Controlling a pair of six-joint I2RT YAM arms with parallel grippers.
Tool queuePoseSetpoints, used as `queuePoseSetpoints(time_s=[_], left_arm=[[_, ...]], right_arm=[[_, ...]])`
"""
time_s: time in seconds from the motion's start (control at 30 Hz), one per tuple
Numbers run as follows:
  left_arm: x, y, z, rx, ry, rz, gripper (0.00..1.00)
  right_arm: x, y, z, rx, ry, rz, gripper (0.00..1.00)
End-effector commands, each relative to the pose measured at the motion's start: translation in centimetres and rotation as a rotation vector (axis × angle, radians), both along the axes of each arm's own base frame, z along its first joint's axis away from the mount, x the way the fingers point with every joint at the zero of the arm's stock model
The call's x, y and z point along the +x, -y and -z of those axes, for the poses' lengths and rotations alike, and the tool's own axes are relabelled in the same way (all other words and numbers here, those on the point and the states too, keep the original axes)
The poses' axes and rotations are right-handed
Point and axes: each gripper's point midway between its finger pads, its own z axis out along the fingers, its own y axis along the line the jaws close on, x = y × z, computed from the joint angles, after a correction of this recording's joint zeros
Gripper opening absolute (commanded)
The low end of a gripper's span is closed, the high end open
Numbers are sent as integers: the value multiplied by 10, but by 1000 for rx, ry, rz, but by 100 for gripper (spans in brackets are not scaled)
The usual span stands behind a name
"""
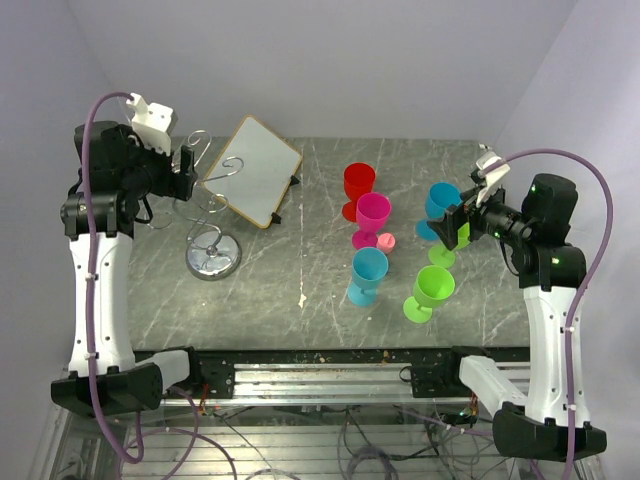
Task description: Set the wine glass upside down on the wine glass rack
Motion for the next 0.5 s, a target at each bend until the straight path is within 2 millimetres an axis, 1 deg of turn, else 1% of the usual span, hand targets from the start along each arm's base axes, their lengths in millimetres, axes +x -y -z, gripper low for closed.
queuePoseSetpoints(time_s=[0.0, 0.07, 0.23, 0.47], left_arm=[[-6, 6, -6, 19, 3, 49, 90], [-3, 7, -7, 20, 9, 58, 85], [6, 13, -8, -8, -3, 88, 69], [9, 14, -4, -6, -16, 97, 56]], right_arm=[[3, -2, 2, 13, -5, -1, 100], [3, -3, 3, 17, -8, -4, 100], [2, -3, 5, 22, -13, -7, 100], [1, -3, 7, 20, -12, -3, 100]])
